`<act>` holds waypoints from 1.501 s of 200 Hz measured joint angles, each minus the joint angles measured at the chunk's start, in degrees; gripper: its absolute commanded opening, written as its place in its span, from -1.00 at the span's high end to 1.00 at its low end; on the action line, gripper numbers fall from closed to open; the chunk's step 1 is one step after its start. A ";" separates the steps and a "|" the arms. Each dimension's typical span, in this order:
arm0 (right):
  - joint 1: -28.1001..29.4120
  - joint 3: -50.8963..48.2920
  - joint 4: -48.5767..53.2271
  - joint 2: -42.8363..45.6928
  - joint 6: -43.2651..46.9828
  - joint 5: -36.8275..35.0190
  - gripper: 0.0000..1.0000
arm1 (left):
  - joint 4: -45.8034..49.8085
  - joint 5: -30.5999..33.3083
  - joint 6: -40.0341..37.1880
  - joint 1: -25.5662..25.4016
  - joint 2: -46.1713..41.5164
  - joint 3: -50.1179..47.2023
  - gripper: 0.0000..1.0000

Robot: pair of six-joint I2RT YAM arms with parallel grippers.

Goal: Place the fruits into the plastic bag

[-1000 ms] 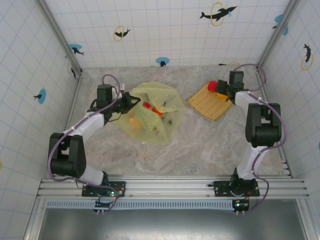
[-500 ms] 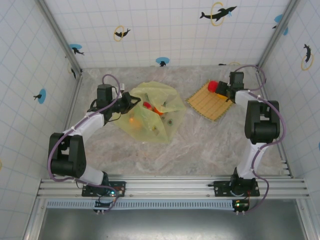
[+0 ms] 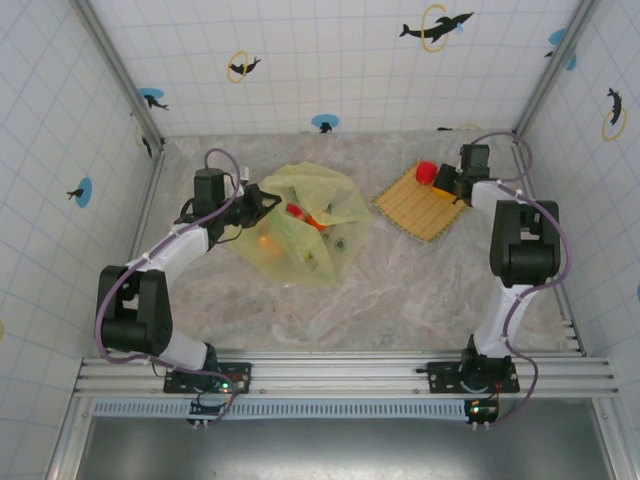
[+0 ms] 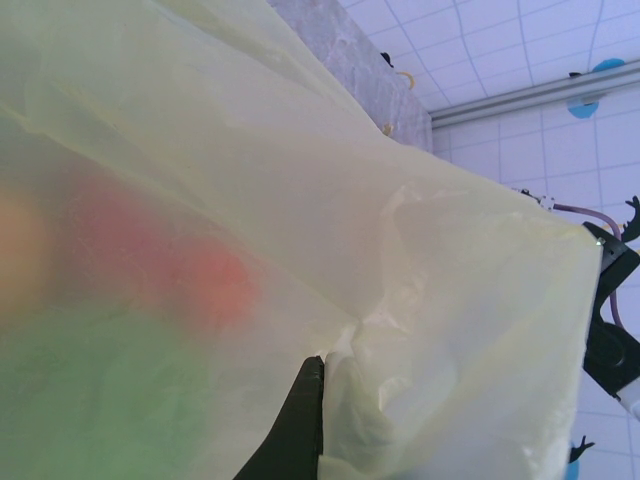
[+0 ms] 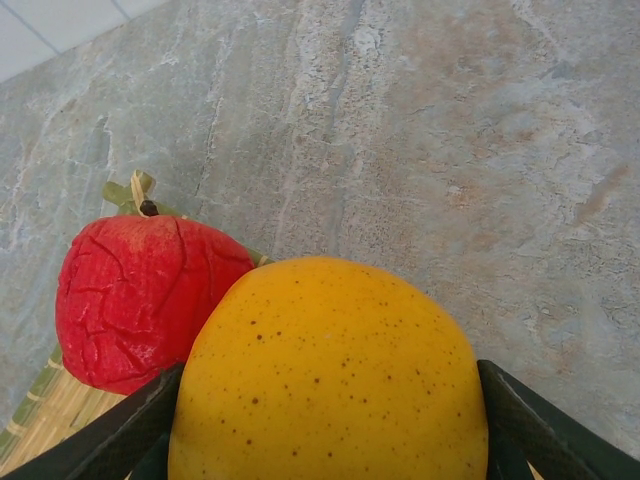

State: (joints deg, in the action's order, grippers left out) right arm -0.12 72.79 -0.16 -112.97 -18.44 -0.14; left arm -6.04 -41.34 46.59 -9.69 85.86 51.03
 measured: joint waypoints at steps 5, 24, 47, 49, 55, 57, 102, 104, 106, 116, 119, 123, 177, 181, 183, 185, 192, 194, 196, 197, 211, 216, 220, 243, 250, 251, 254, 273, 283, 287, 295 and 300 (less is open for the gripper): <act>0.00 0.00 0.00 0.00 -0.02 0.02 -0.37 | 0.00 -0.02 0.00 0.00 0.00 0.00 1.00; 0.00 0.00 0.00 0.00 0.00 -0.02 -0.35 | 0.00 -0.02 0.00 0.00 0.00 0.00 1.00; 0.00 -0.46 -0.02 0.55 0.04 -0.26 -0.34 | 0.00 -0.02 0.00 0.00 0.00 0.00 1.00; 0.00 -0.59 -0.04 0.68 0.04 -0.26 -0.33 | 0.00 -0.02 0.00 0.00 0.00 0.00 1.00; 0.00 -1.36 -0.02 1.49 0.04 -0.37 -0.32 | 0.00 -0.02 0.00 0.00 0.00 0.00 1.00; 0.00 -1.60 0.00 1.81 0.07 -0.37 -0.32 | 0.00 0.00 0.00 0.00 0.00 0.00 1.00; 0.28 -10.14 -1.97 13.97 0.04 -1.22 -0.28 | 0.00 -0.02 0.00 0.00 0.00 0.00 1.00; 0.33 -10.45 -2.08 14.56 0.04 -1.20 -0.28 | 0.00 0.00 0.00 0.00 0.00 0.00 1.00; 0.46 -11.10 -2.40 15.56 0.04 -1.27 -0.28 | 0.00 0.00 0.00 0.00 0.00 0.00 1.00; 0.96 -13.20 -3.61 18.60 0.09 -1.27 -0.27 | 0.00 -0.02 0.00 0.00 0.00 0.00 1.00; 1.36 -13.92 -4.02 19.74 0.11 -1.27 -0.27 | 0.00 0.00 0.00 0.00 0.00 0.00 1.00; 1.81 -14.86 -4.50 21.00 0.26 -1.18 -0.27 | 0.00 0.00 0.00 0.00 0.00 0.00 1.00; 19.71 -25.03 -11.26 34.32 5.62 6.05 -0.28 | 0.00 0.00 0.00 0.00 0.00 0.00 1.00; 20.94 -25.64 -11.72 34.88 6.03 6.93 -0.28 | 0.00 0.00 0.00 0.02 0.00 0.00 1.00; 21.88 -26.10 -11.96 35.17 6.38 7.30 -0.28 | 0.00 -0.02 0.00 0.00 0.00 0.00 1.00; 22.40 -26.36 -12.09 35.43 6.51 7.76 -0.28 | 0.00 -0.02 0.00 0.00 0.00 0.00 1.00; 24.30 -27.43 -12.50 36.17 7.23 8.94 -0.28 | 0.00 0.00 0.00 0.00 0.00 0.00 1.00; 24.74 -27.76 -12.63 36.35 7.41 9.22 -0.28 | 0.00 0.00 0.00 0.00 0.00 0.00 1.00; 25.33 -28.11 -12.87 36.59 7.65 9.49 -0.28 | 0.00 0.00 0.00 0.00 0.00 0.00 1.00; 25.68 -28.35 -12.98 36.68 7.82 9.57 -0.28 | 0.00 0.00 0.00 0.02 0.00 0.00 1.00; 28.85 -30.84 -14.25 37.73 9.22 10.93 -0.28 | 0.00 0.00 0.00 0.00 0.00 0.00 1.00; 29.68 -31.56 -14.47 37.88 9.64 11.37 -0.28 | 0.00 0.00 0.00 0.00 0.00 0.00 1.00; 30.64 -32.24 -14.82 37.92 10.08 11.63 -0.28 | 0.00 0.00 0.00 0.00 0.00 0.00 1.00; 34.12 -34.75 -16.22 37.07 11.43 13.27 -0.26 | 0.00 -0.02 0.00 0.00 0.00 0.00 1.00; 34.86 -34.88 -16.81 36.11 11.69 13.62 -0.26 | 0.00 -0.02 0.00 0.00 0.00 0.00 1.00; 34.99 -34.88 -16.87 35.93 11.76 13.66 -0.26 | 0.00 -0.02 0.02 0.00 0.00 0.00 1.00; 35.26 -34.88 -17.14 35.52 11.87 13.70 -0.26 | 0.00 0.00 0.00 0.00 0.00 0.00 1.00; 37.38 -34.86 -19.19 31.47 12.50 13.92 -0.25 | 0.00 -0.02 0.00 0.00 0.00 0.00 1.00; 38.40 -34.56 -19.96 28.79 12.50 13.92 -0.24 | 0.00 -0.04 0.00 0.00 0.00 0.00 1.00; 38.80 -34.32 -20.15 27.74 12.52 14.01 -0.24 | 0.00 -0.04 0.00 0.00 0.00 0.00 1.00; 39.36 -33.64 -20.65 25.59 12.50 14.05 -0.23 | -0.02 -0.15 0.00 0.00 0.00 0.00 1.00; 39.71 -33.14 -20.94 24.33 12.44 14.12 -0.22 | -0.04 -0.22 0.00 0.00 0.00 0.00 1.00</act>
State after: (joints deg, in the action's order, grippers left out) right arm 39.59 39.66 -21.10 -88.64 -6.00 13.98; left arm -6.09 -41.56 46.59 -9.69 85.86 51.03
